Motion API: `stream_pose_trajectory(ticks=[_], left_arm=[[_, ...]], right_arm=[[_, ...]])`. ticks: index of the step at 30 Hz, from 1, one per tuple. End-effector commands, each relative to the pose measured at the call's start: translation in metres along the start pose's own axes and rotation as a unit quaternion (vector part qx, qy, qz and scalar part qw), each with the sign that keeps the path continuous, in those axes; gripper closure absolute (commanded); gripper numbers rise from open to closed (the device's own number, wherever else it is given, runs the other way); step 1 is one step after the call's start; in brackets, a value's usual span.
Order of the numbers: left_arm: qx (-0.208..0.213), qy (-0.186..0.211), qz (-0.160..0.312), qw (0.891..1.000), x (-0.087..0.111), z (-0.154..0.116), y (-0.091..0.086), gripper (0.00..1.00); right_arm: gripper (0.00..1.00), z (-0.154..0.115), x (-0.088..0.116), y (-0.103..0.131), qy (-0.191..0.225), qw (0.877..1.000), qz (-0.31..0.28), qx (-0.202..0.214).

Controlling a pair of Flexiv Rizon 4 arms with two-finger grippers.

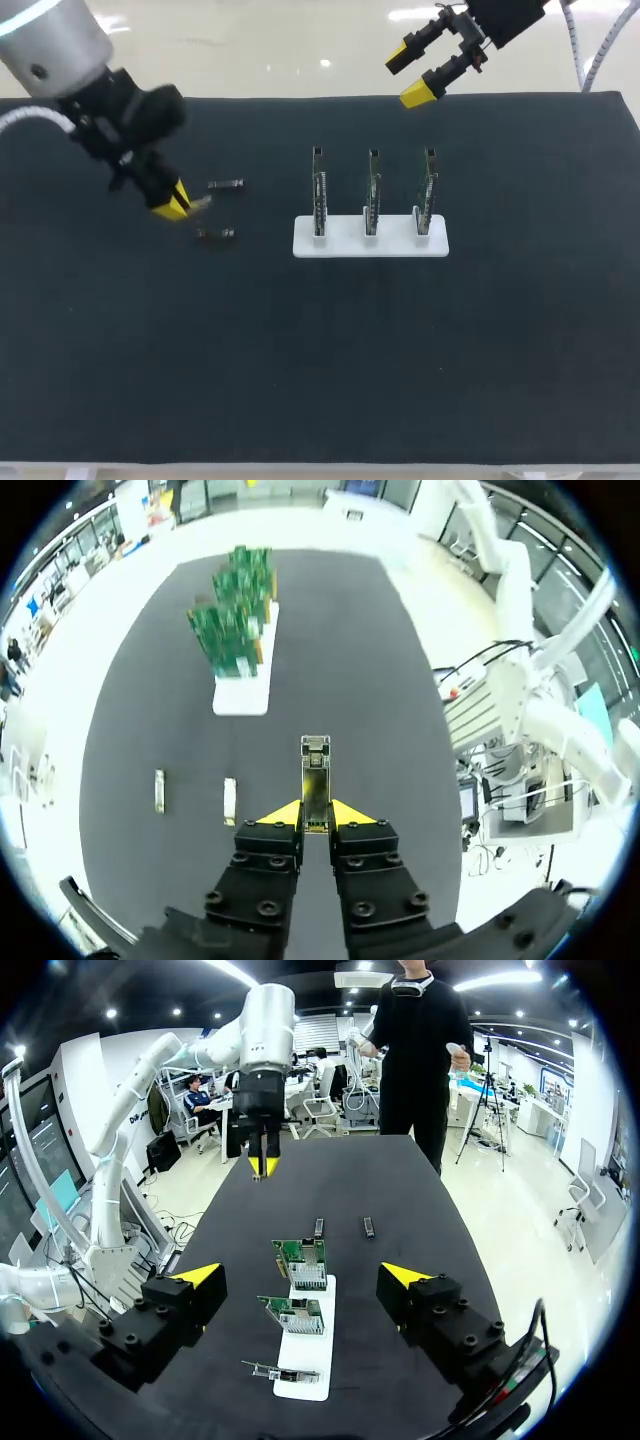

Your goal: Pick up the optical module with the left hand, and insert it into the network port with the right hand.

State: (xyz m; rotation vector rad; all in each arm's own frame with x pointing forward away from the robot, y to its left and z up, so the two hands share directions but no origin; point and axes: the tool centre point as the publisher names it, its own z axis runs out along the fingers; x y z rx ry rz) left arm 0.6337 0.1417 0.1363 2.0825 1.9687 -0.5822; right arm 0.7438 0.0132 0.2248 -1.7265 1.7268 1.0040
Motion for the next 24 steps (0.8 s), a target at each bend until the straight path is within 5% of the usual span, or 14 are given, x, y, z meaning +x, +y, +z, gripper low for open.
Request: stream_pose_trajectory(ticks=[1, 5, 22, 24], left_arm=[[0.012, -0.075, 0.014, 0.997, 0.004, -0.018, 0.002, 1.00], [0.012, -0.118, 0.041, 0.992, -0.001, -0.028, 0.004, 1.00], [0.012, -0.118, 0.041, 0.992, -0.001, -0.028, 0.004, 1.00], [0.015, -0.186, 0.069, 0.980, 0.000, -0.031, 0.005, 1.00]], right_arm=[[0.00, 0.000, 0.000, 0.000, 0.000, 1.000, 0.000, 0.000], [0.00, 0.000, 0.000, 0.000, 0.000, 1.000, 0.000, 0.000], [0.00, 0.000, 0.000, 0.000, 0.000, 1.000, 0.000, 0.000], [0.00, 0.000, 0.000, 0.000, 0.000, 1.000, 0.000, 0.000]])
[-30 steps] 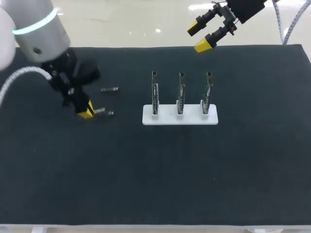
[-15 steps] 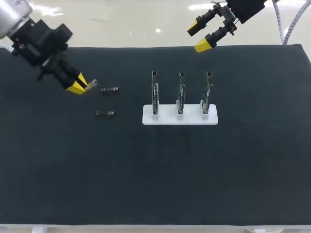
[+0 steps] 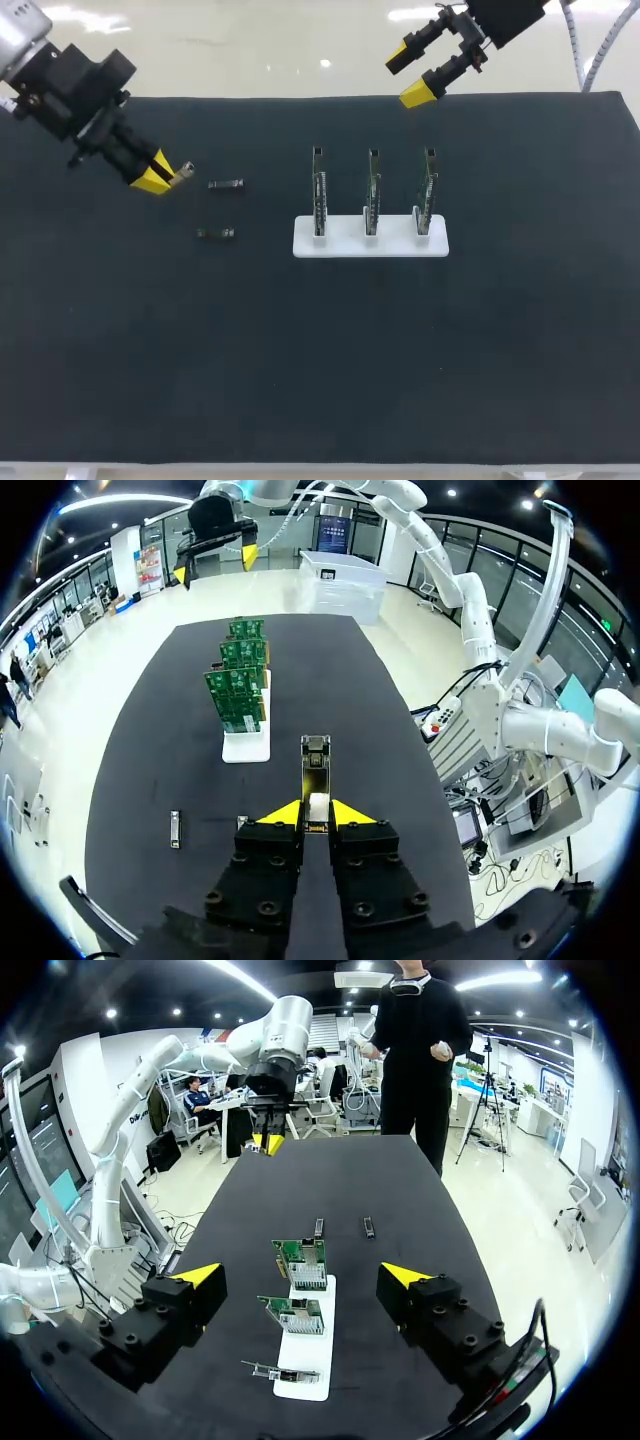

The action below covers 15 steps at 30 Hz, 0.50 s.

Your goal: Pick up the optical module with the left hand, and insert it into the network port with the right hand.

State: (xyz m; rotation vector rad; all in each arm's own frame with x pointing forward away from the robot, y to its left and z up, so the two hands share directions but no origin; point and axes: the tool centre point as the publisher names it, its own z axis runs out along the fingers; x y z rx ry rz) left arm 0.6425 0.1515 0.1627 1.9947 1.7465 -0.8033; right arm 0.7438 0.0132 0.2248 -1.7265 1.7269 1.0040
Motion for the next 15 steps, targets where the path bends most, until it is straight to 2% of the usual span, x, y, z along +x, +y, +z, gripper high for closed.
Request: stream_pose_trajectory(ticks=[1, 2, 3, 5, 6, 10, 15], left_arm=[[-0.001, -0.101, 0.042, 0.994, -0.002, -0.002, 0.001, 1.00], [-0.001, -0.140, 0.056, 0.989, -0.006, 0.000, 0.002, 1.00], [-0.003, -0.162, 0.061, 0.985, -0.011, 0.003, 0.004, 1.00], [-0.005, -0.177, 0.054, 0.983, -0.021, 0.008, 0.007, 1.00], [-0.005, -0.203, 0.054, 0.978, -0.031, 0.012, 0.008, 1.00], [-0.011, -0.257, 0.050, 0.965, -0.055, 0.021, 0.014, 1.00], [-0.003, -0.300, 0.030, 0.953, -0.078, 0.029, 0.022, 1.00]], right_arm=[[0.00, 0.000, 0.000, 0.000, 0.000, 1.000, 0.000, 0.000], [0.00, 0.000, 0.000, 0.000, 0.000, 1.000, 0.000, 0.000], [0.00, 0.000, 0.000, 0.000, 0.000, 1.000, 0.000, 0.000], [0.00, 0.000, 0.000, 0.000, 0.000, 1.000, 0.000, 0.000], [0.00, 0.000, 0.000, 0.000, 0.000, 1.000, 0.000, 0.000], [0.00, 0.000, 0.000, 0.000, 0.000, 1.000, 0.000, 0.000], [0.00, 0.000, 0.000, 0.000, 0.000, 1.000, 0.000, 0.000]])
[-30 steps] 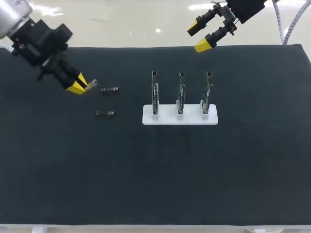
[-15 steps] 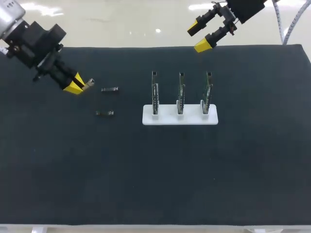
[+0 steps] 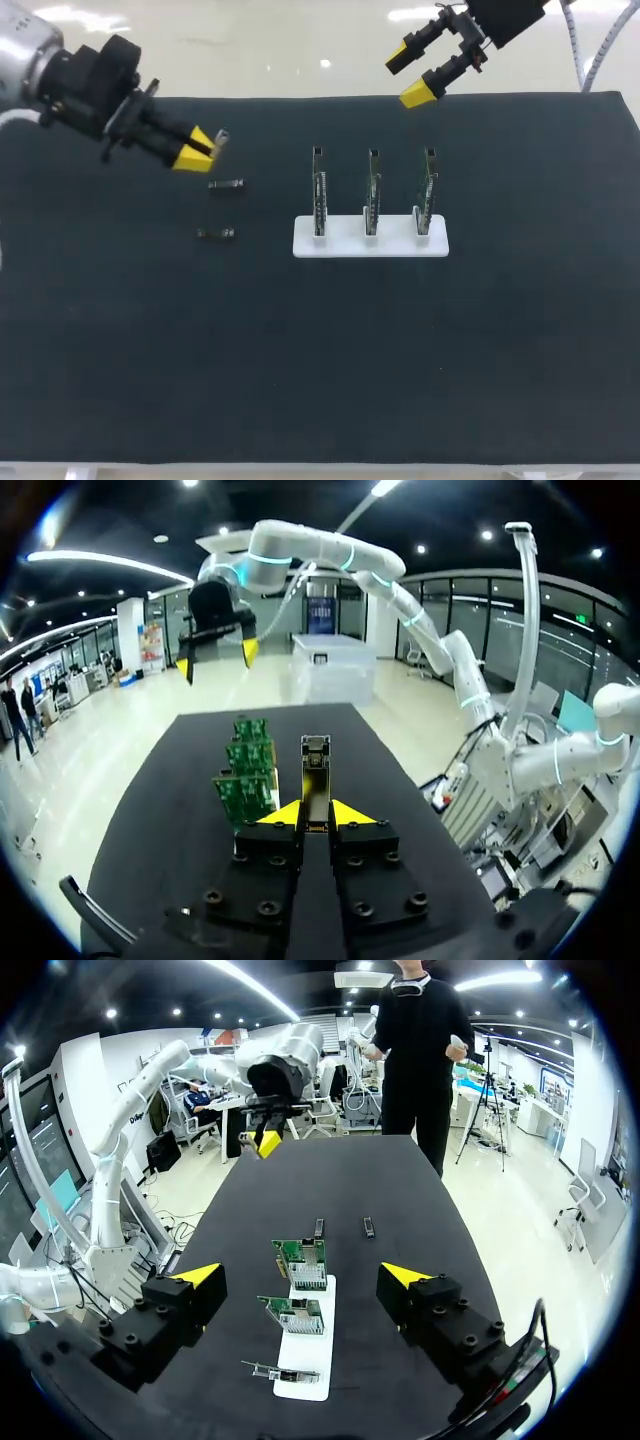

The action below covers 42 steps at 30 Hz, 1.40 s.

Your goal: Pick up the optical module with the left hand, and insert it into the network port with the right hand.

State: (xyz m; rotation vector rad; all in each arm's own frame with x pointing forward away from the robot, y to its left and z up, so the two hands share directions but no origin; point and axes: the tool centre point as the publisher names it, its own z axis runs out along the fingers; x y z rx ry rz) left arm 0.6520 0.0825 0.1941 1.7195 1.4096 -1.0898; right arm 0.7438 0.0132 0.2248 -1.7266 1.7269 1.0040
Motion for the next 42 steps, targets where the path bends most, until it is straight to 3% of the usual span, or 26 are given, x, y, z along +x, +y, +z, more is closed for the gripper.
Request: stream_pose_trajectory(ticks=[1, 8, 15, 23, 42], left_arm=[[-0.002, -0.102, -0.017, 0.995, -0.003, 0.016, 0.005, 1.00], [0.000, -0.146, -0.028, 0.989, -0.020, 0.039, 0.016, 1.00], [-0.041, -0.170, -0.026, 0.984, -0.034, 0.067, 0.027, 1.00], [-0.060, -0.181, 0.009, 0.982, -0.047, 0.084, 0.035, 1.00], [-0.059, -0.184, 0.014, 0.981, -0.053, 0.096, 0.065, 1.00]], right_arm=[[0.00, 0.000, 0.000, 0.000, 0.000, 1.000, 0.000, 0.000], [0.00, 0.000, 0.000, 0.000, 0.000, 1.000, 0.000, 0.000], [0.00, 0.000, 0.000, 0.000, 0.000, 1.000, 0.000, 0.000], [0.00, 0.000, 0.000, 0.000, 0.000, 1.000, 0.000, 0.000], [0.00, 0.000, 0.000, 0.000, 0.000, 1.000, 0.000, 0.000]])
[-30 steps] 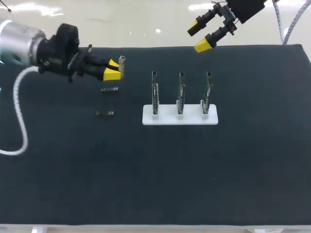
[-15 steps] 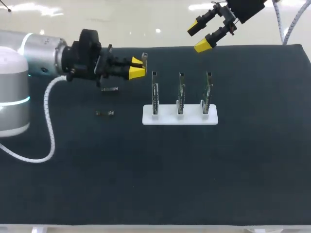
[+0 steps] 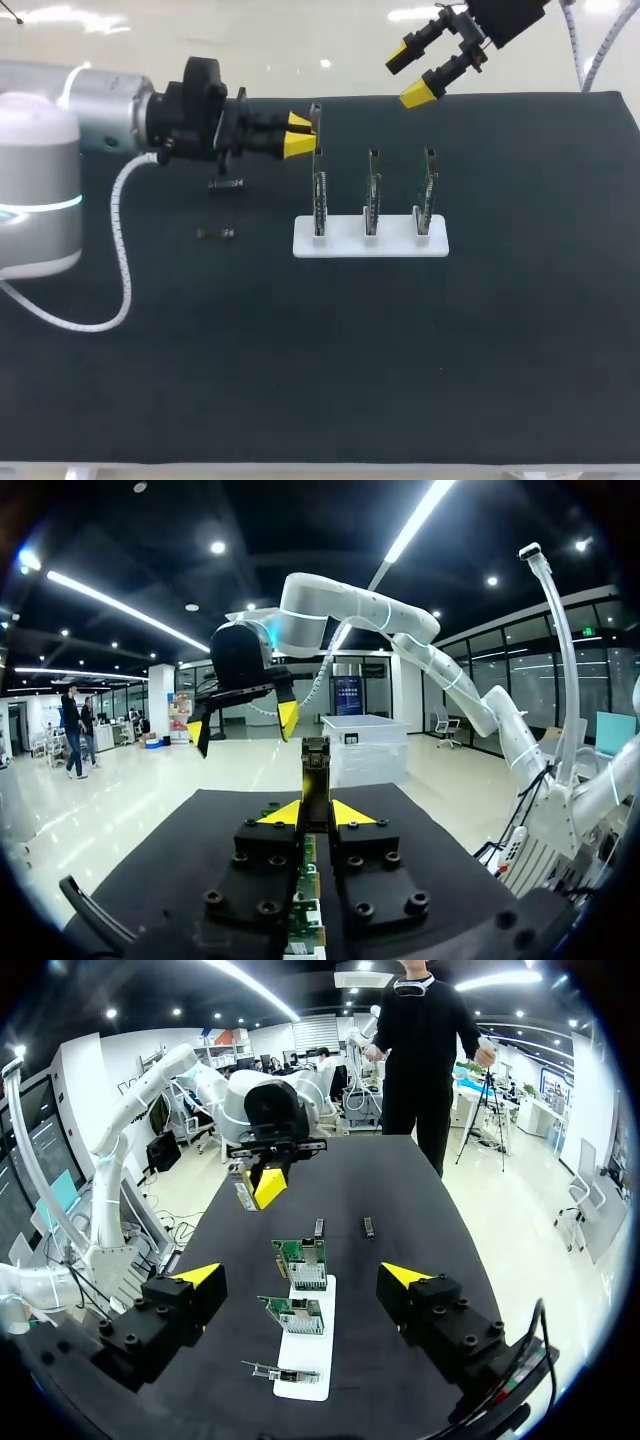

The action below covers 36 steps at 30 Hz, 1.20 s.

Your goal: Pick up the optical module with the left hand, and insert it into the network port with the right hand.

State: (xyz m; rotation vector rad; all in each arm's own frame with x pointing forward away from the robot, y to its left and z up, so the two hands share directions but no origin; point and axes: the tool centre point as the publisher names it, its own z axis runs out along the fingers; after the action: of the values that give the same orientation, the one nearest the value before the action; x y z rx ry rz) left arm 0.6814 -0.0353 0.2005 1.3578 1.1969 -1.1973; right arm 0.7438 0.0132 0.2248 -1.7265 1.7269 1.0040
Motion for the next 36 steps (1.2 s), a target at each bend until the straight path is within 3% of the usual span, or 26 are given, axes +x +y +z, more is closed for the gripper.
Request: stream_pose_trajectory(ticks=[1, 9, 36], left_arm=[[0.008, -0.003, 0.000, 1.000, 0.0030, 0.0015, 0.0137, 1.00], [0.032, -0.001, -0.013, 0.999, 0.0037, -0.0002, 0.0222, 1.00], [0.032, -0.001, -0.012, 0.999, 0.0035, -0.0002, 0.0229, 1.00]], right_arm=[[0.00, 0.0000, -0.0002, 0.0003, 0.000, 1.000, 0.000, 0.000], [0.00, 0.0000, -0.0002, 0.0003, 0.000, 1.000, 0.000, 0.000], [0.00, 0.0000, -0.0002, 0.0003, 0.000, 1.000, 0.000, 0.000]])
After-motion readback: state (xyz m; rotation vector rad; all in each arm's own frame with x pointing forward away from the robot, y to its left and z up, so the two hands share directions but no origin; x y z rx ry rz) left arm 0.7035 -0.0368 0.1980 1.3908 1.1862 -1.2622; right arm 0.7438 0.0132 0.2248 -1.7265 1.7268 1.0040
